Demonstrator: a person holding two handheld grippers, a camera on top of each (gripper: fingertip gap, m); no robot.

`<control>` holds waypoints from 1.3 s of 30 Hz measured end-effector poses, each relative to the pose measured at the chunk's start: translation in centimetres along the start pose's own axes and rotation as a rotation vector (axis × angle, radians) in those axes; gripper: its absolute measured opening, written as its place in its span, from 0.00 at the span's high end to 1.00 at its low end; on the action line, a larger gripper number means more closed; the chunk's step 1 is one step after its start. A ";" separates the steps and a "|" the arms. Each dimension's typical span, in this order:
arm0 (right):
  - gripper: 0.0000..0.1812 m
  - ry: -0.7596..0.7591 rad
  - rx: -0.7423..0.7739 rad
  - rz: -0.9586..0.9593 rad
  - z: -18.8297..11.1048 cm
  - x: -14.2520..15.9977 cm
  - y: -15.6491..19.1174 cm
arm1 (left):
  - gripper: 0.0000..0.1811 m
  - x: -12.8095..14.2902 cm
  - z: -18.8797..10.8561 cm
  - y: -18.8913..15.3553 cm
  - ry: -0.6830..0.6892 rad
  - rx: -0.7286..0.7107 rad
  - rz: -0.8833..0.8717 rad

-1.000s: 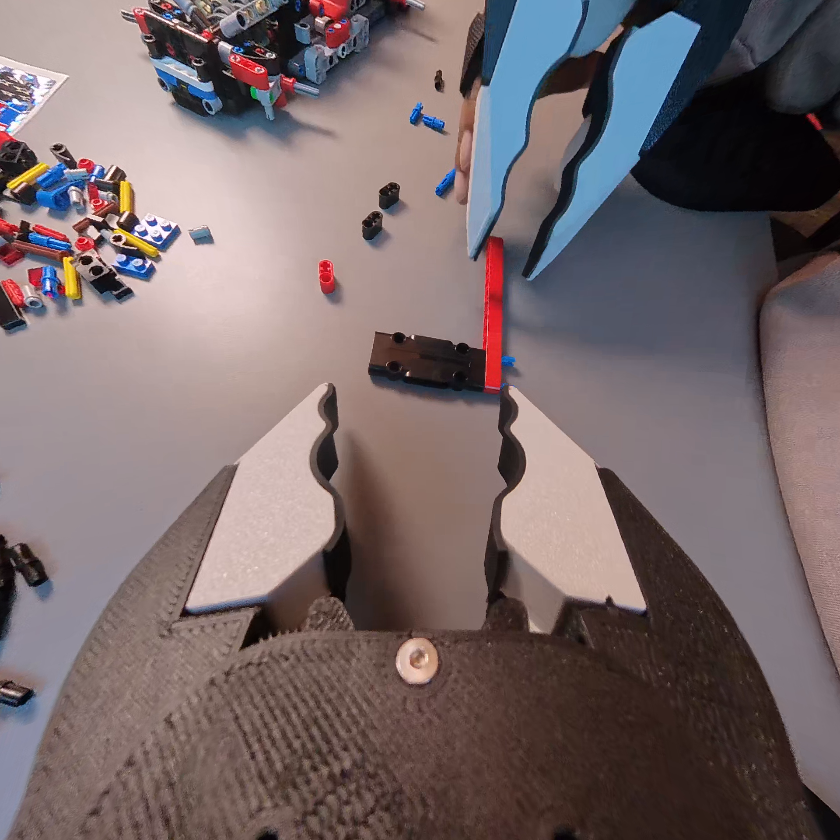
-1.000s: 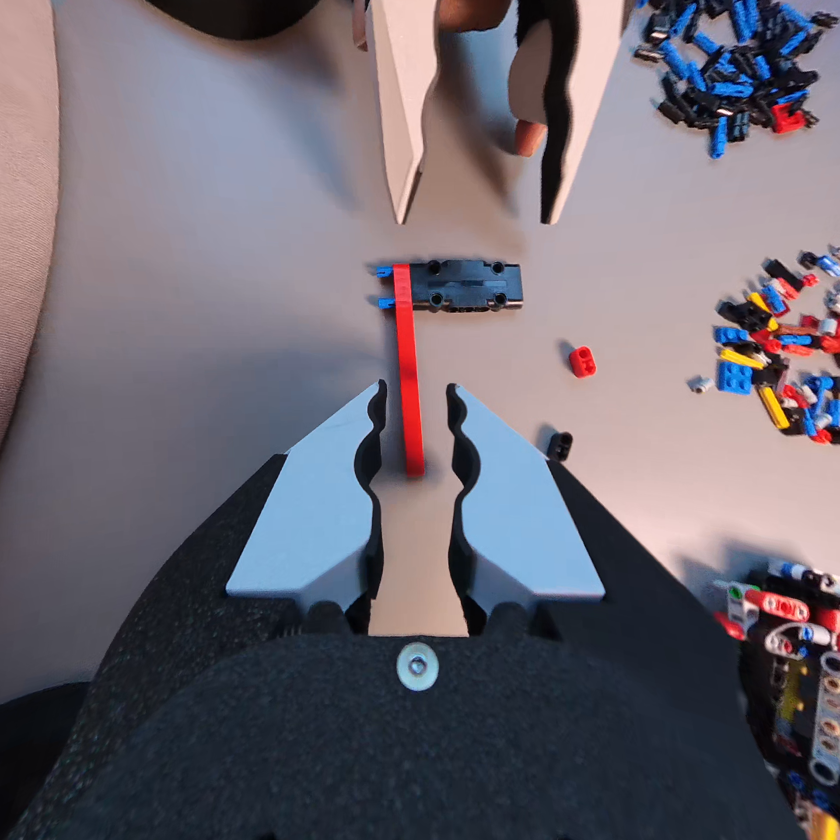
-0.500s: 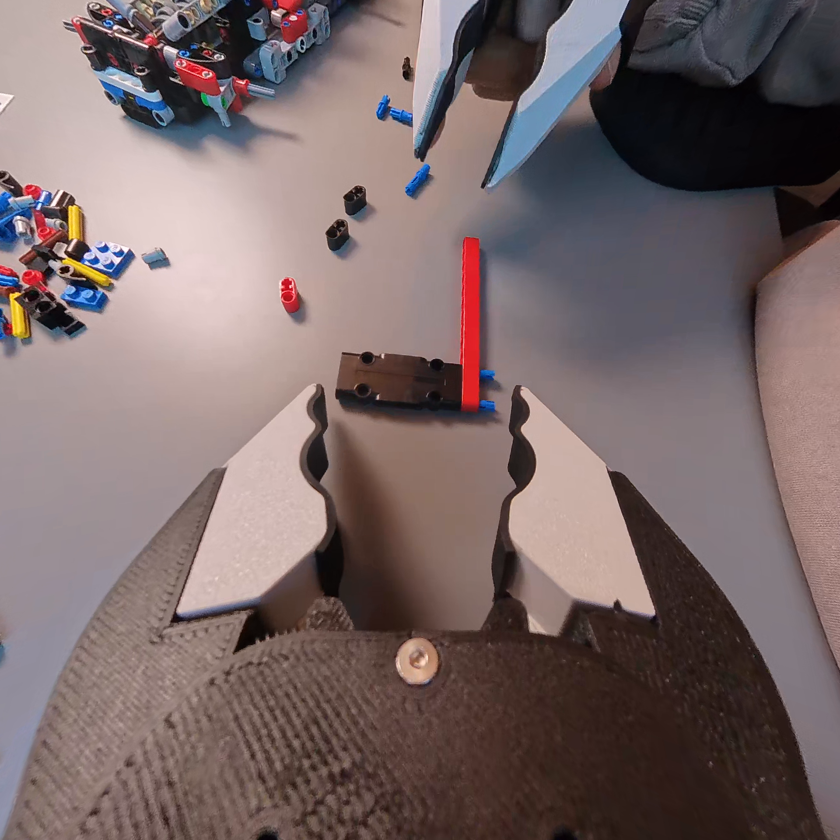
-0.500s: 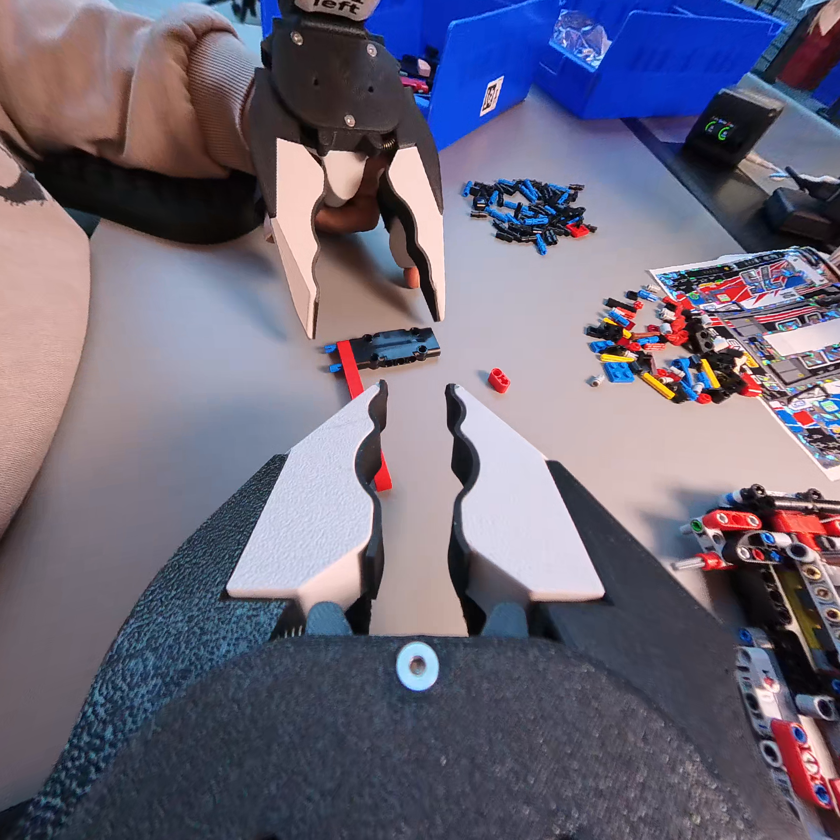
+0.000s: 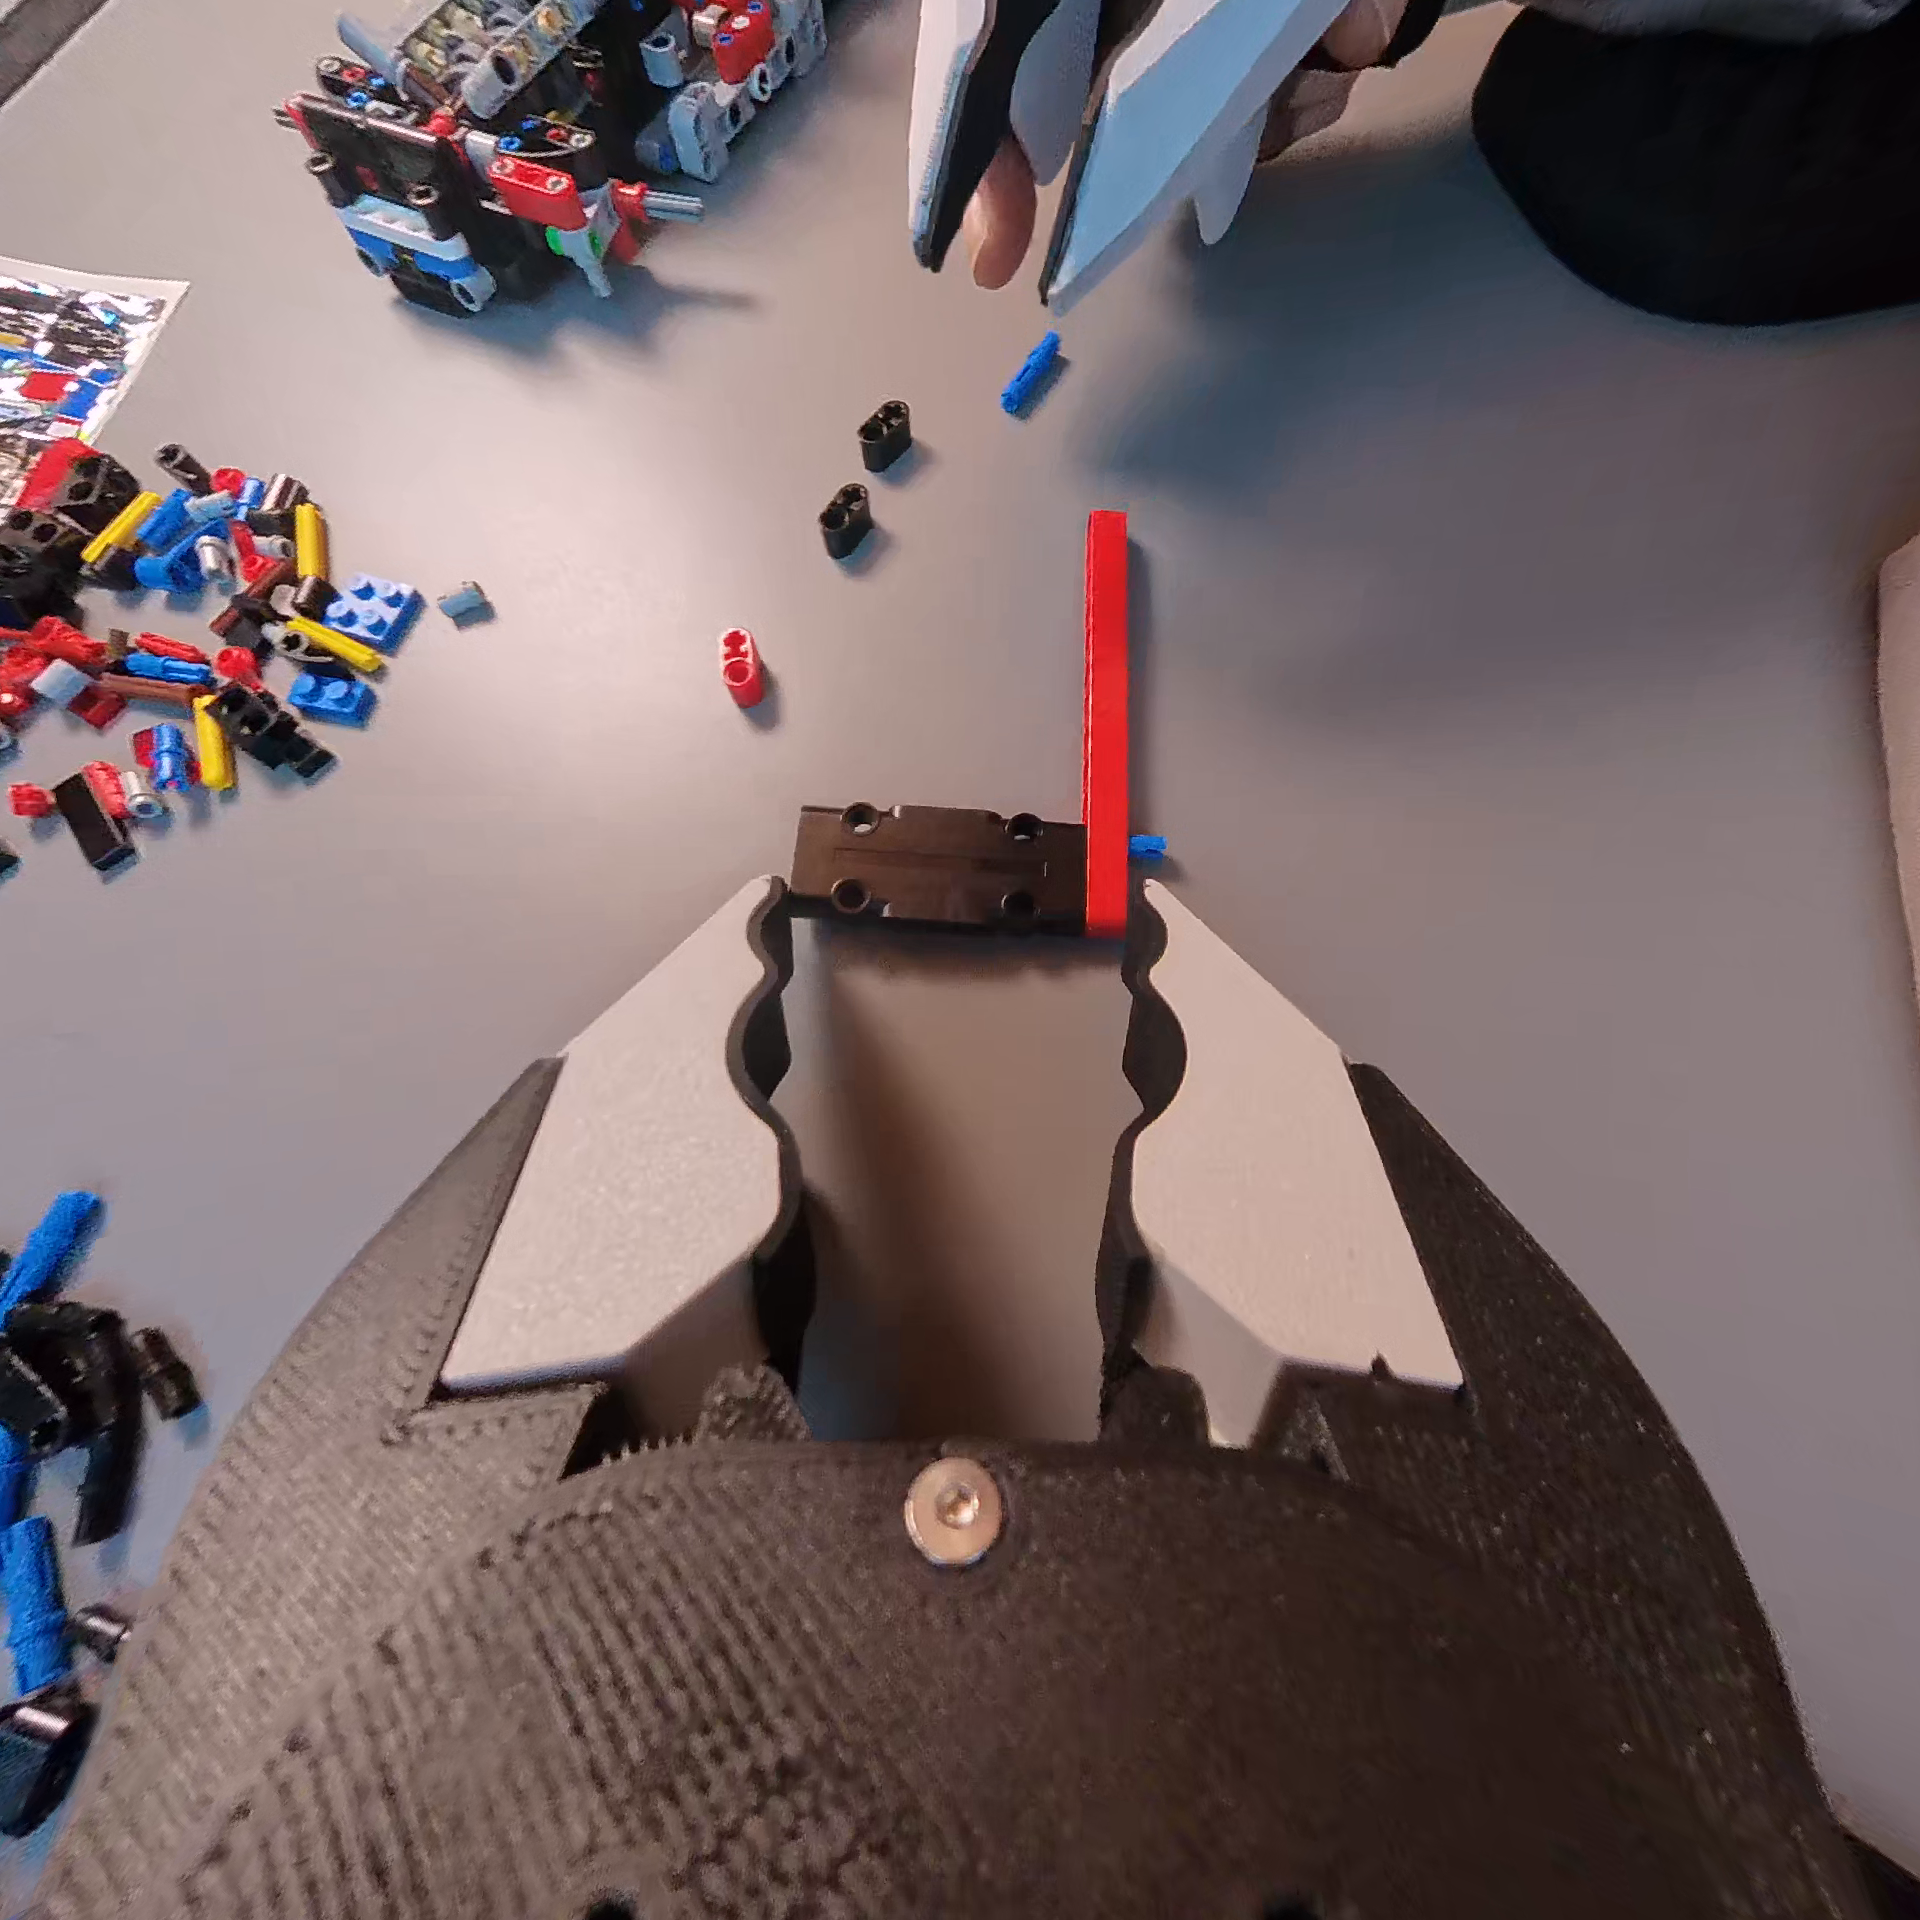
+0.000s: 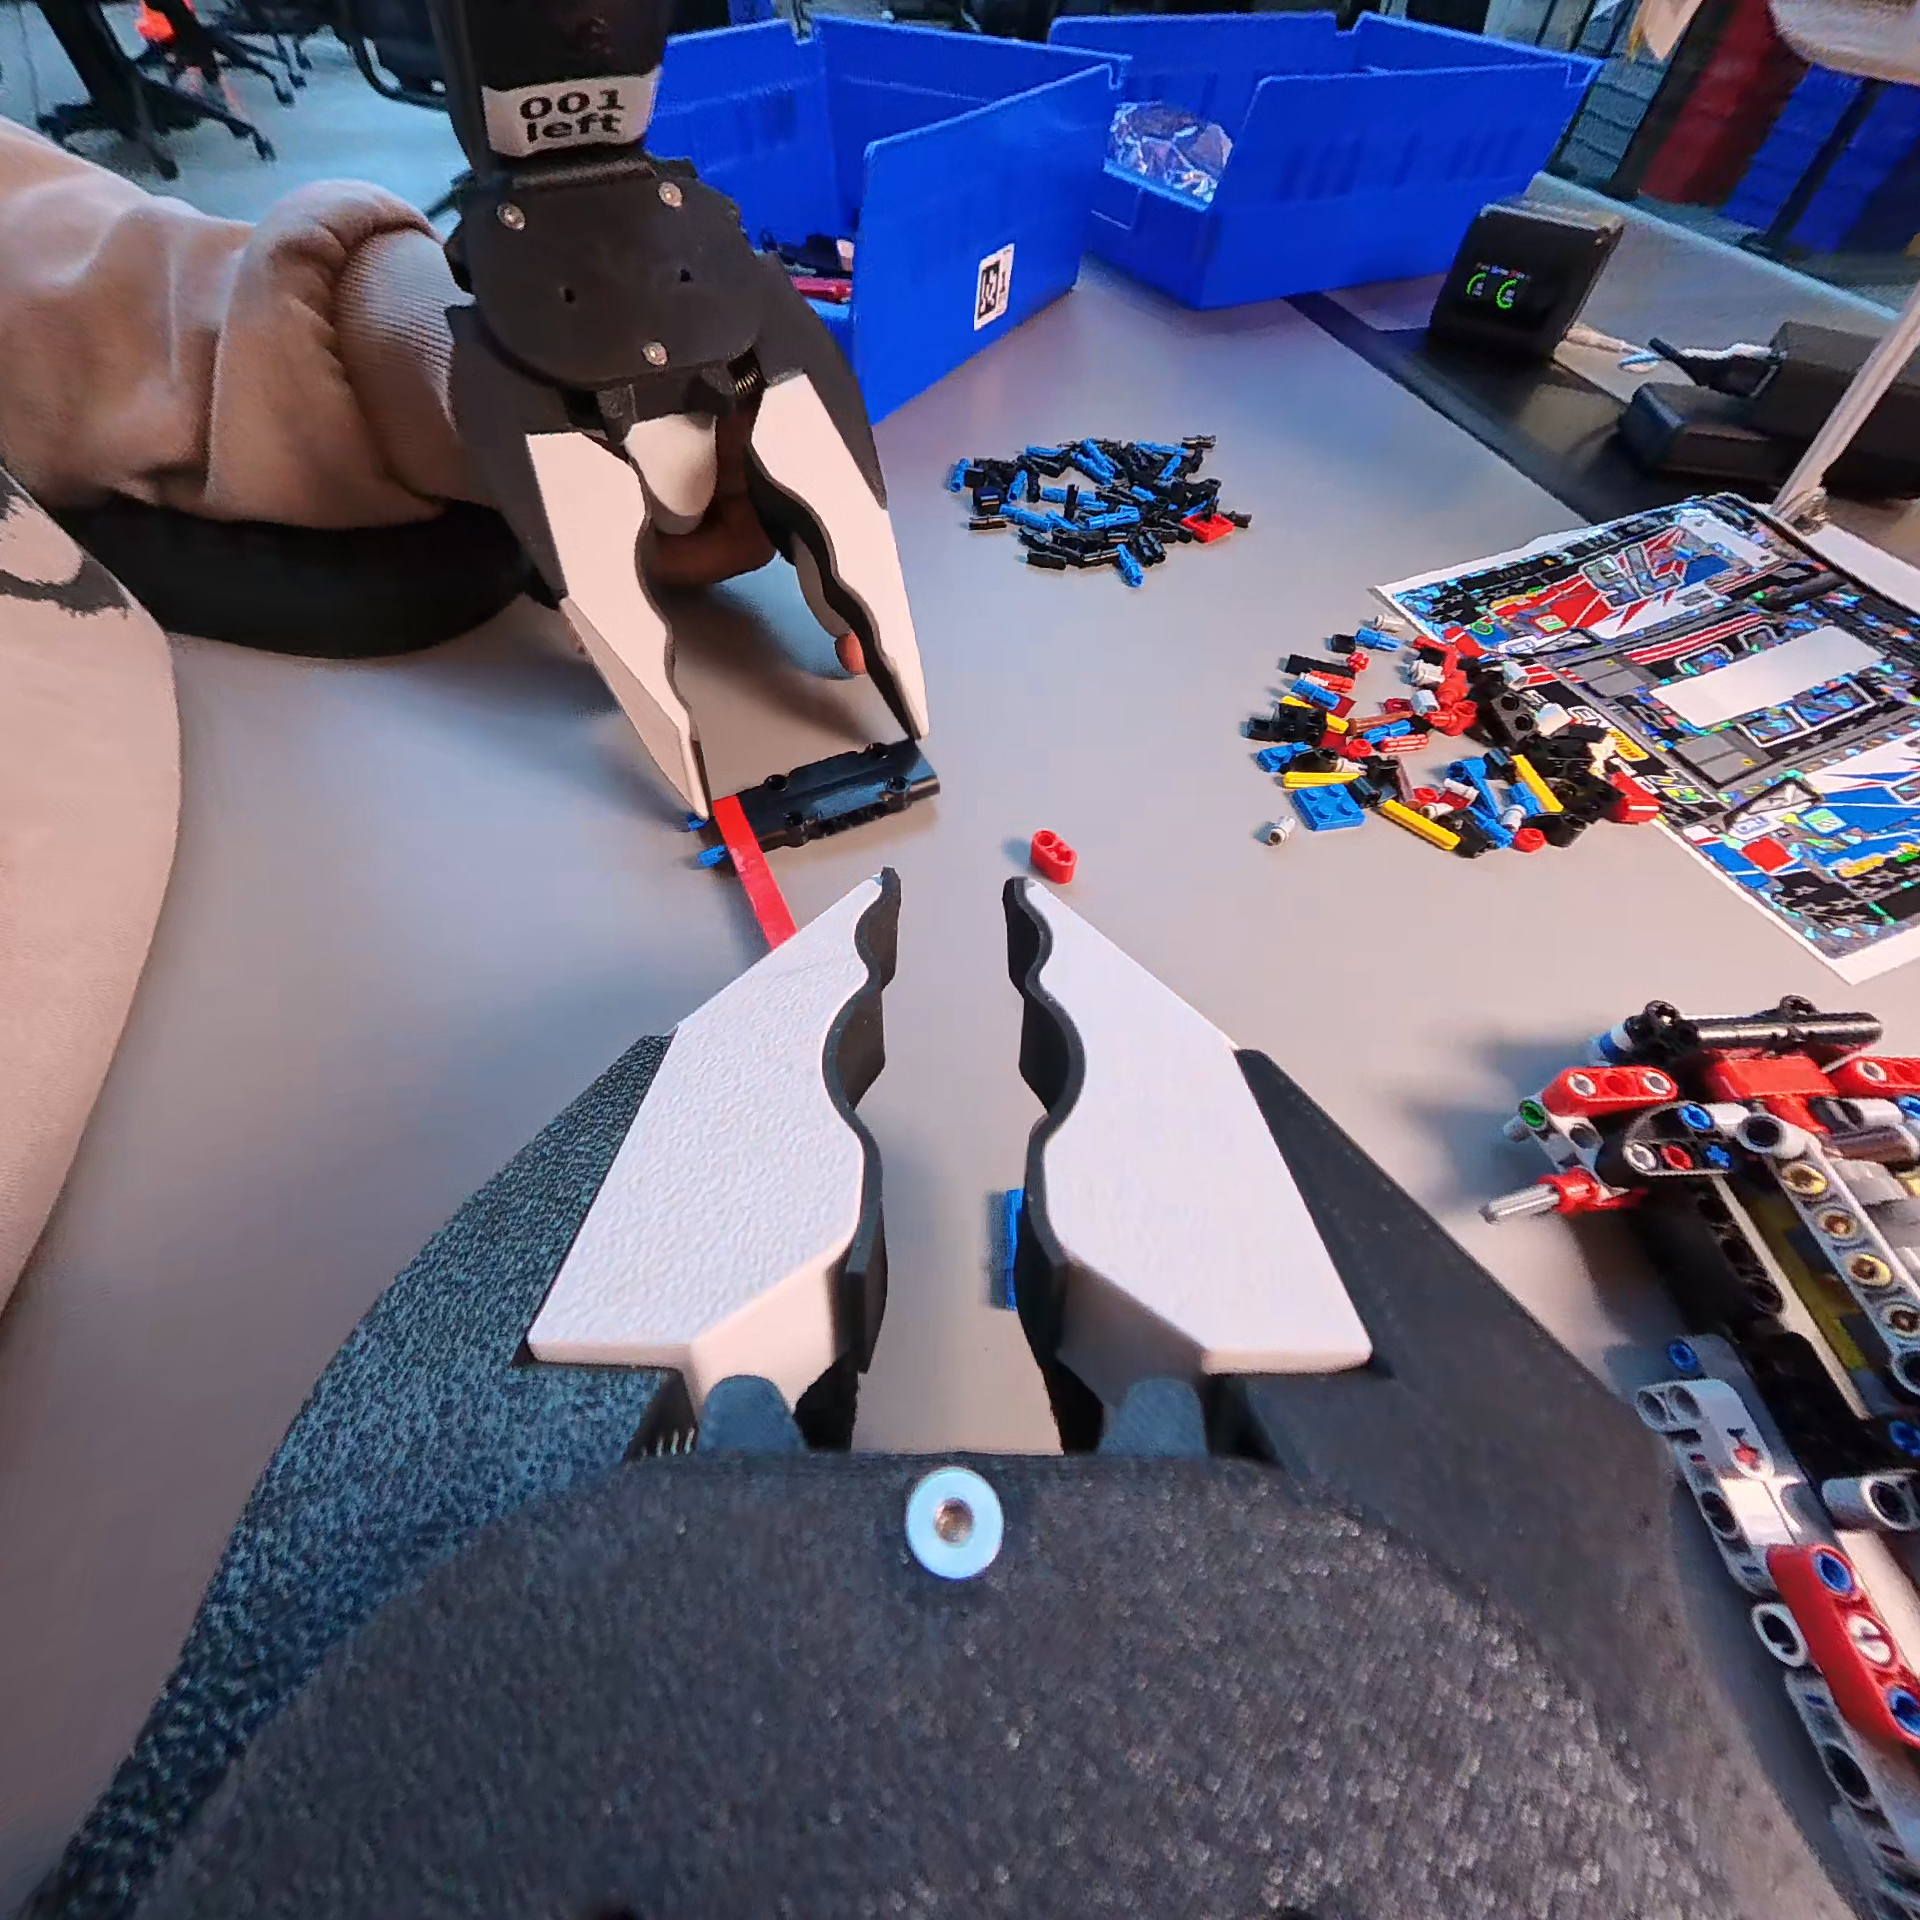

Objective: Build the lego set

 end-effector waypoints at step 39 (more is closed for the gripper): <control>0.82 0.273 -0.026 -0.233 3.8 2.4 3.1 | 0.65 -0.3 -1.3 0.9 -0.040 -0.018 -0.091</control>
Point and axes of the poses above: each gripper's, where its closed fingertips meet, z out along the fingers, x out of its underside, y = z × x across the jaws, the point moved 2 cm from there along -z, back along the fingers, and after that the axes turned 15 degrees about z, right-handed, at the moved point
